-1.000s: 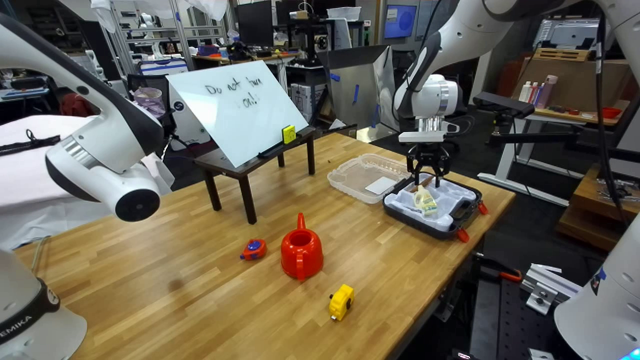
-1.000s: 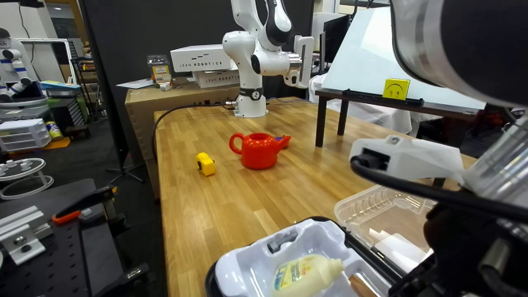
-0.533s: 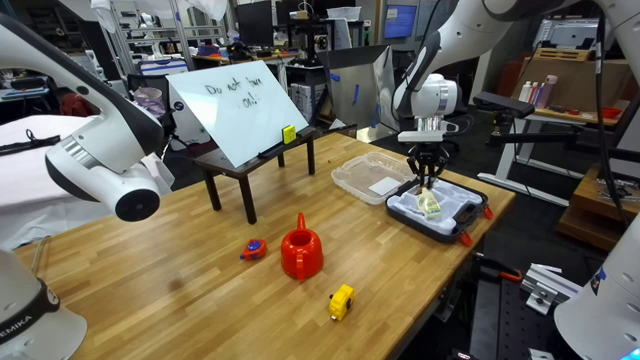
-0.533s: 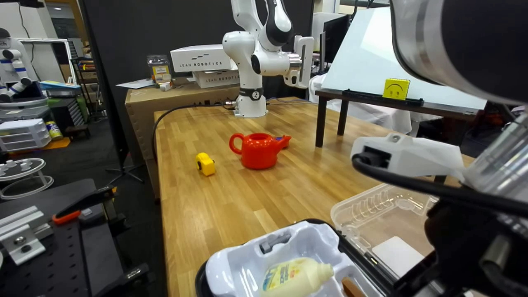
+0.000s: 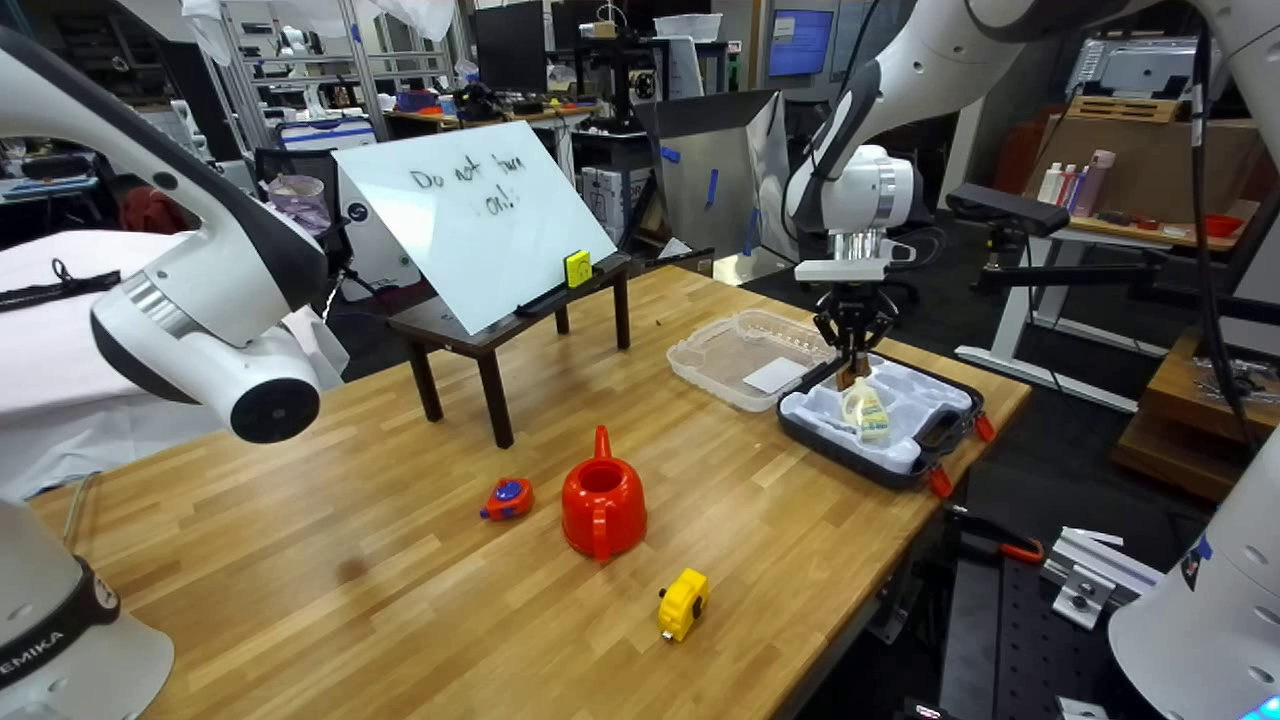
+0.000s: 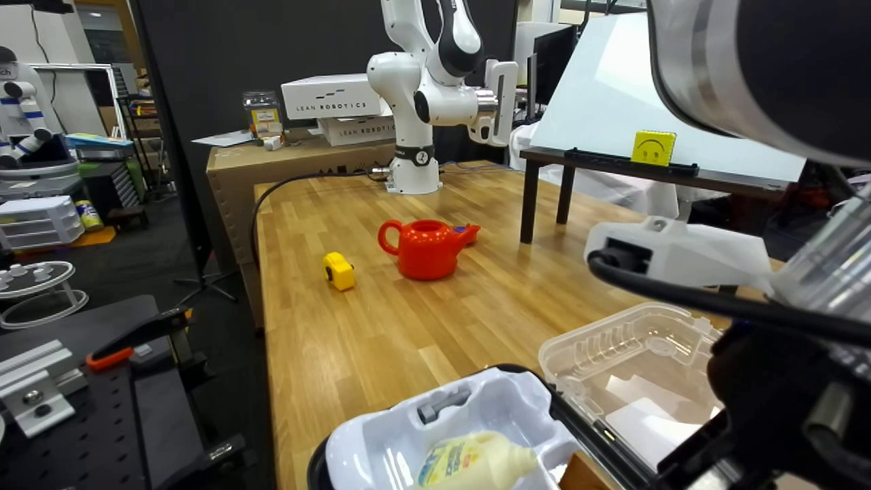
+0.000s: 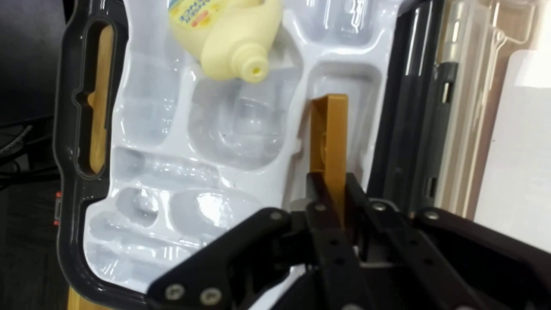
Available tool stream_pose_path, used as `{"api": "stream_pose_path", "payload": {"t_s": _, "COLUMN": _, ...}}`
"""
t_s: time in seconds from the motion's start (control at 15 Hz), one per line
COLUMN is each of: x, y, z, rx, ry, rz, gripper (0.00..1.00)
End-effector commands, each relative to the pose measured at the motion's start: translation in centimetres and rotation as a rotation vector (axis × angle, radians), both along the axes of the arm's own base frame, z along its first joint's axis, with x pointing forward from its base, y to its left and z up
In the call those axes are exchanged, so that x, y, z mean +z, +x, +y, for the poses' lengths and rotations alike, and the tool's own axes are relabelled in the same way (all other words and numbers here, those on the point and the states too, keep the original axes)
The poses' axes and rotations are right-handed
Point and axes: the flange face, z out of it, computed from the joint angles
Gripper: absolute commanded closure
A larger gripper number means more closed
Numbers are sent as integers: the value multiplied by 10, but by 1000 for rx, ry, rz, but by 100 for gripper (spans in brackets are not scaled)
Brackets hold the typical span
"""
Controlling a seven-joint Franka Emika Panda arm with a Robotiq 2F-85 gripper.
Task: Get the brown object from the tool box and put it on the table
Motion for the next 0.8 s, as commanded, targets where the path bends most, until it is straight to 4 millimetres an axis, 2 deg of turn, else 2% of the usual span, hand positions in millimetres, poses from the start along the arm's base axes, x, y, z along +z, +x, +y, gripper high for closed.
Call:
{"api": "stream_pose_path", "payload": {"t_s": 0.0, "x": 13, "y": 3, "z": -3, "rx": 9, "ry": 8, "rz": -26, "gripper": 94}}
{"api": "stream_pose_path", "payload": {"t_s": 0.13, "x": 25, "y": 5, "z": -3, "rx": 19, "ry": 8, "rz": -52, "gripper": 94}}
{"api": "stream_pose_path", "payload": {"t_s": 0.47, "x": 78, "y": 13, "z": 3, "rx": 113, "ry": -6, "rz": -155, "gripper": 93}}
{"api": "stream_pose_path", "payload": {"t_s": 0.73, "x": 104, "y": 24, "z": 34, "rx": 250, "ry": 11, "rz": -219, "gripper": 97}}
